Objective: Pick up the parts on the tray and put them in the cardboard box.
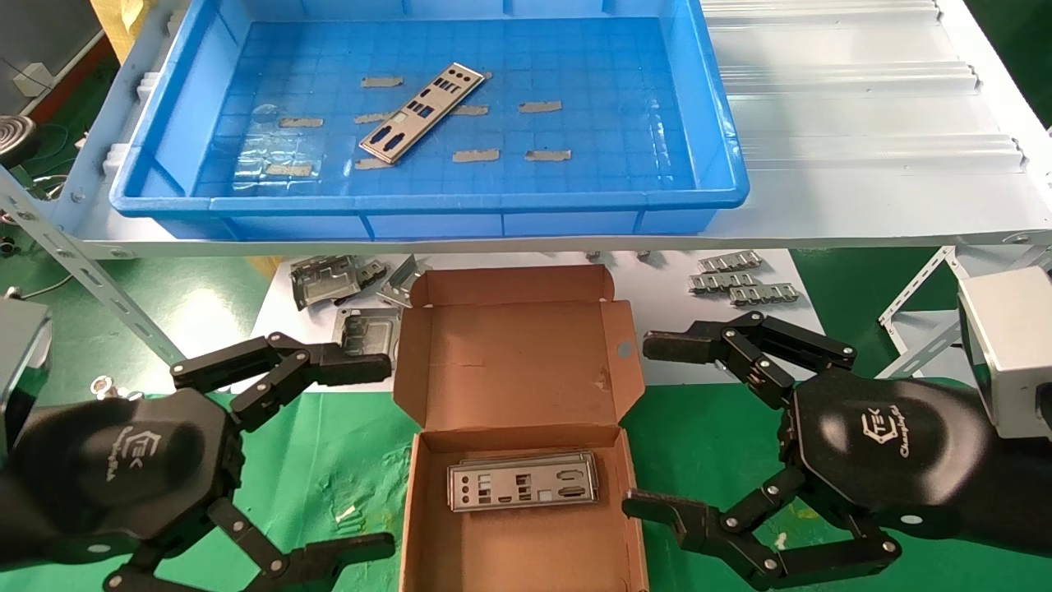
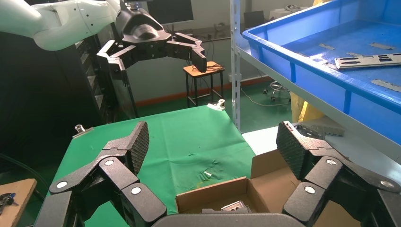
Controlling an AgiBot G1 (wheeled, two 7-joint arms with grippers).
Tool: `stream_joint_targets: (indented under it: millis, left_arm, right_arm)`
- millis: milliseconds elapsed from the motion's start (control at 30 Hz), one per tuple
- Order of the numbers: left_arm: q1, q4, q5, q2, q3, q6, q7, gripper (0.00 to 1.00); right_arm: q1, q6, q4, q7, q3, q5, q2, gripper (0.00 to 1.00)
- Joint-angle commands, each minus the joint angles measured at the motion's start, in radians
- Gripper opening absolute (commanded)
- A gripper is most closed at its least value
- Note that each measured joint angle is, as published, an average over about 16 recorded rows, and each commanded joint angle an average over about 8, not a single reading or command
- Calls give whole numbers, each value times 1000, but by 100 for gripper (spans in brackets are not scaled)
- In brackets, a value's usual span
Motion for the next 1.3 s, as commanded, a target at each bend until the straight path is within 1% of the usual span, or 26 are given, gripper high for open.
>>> stream_joint_targets:
  millis: [33, 533, 567, 800, 833, 1300]
  left_arm:
    - [0, 0, 0, 0, 0, 0, 0, 100]
    - [0, 0, 0, 0, 0, 0, 0, 100]
    - [0, 0, 0, 0, 0, 0, 0, 100]
    - [0, 0, 0, 0, 0, 0, 0, 100]
    - [0, 0, 0, 0, 0, 0, 0, 100]
    - [0, 0, 0, 0, 0, 0, 0, 100]
  right_arm:
    - [0, 0, 0, 0, 0, 0, 0, 100]
    - [0, 0, 0, 0, 0, 0, 0, 100]
    - [0, 0, 0, 0, 0, 0, 0, 96]
    - [0, 0, 0, 0, 0, 0, 0, 9]
    - [0, 0, 0, 0, 0, 0, 0, 1]
    - [0, 0, 0, 0, 0, 0, 0, 0]
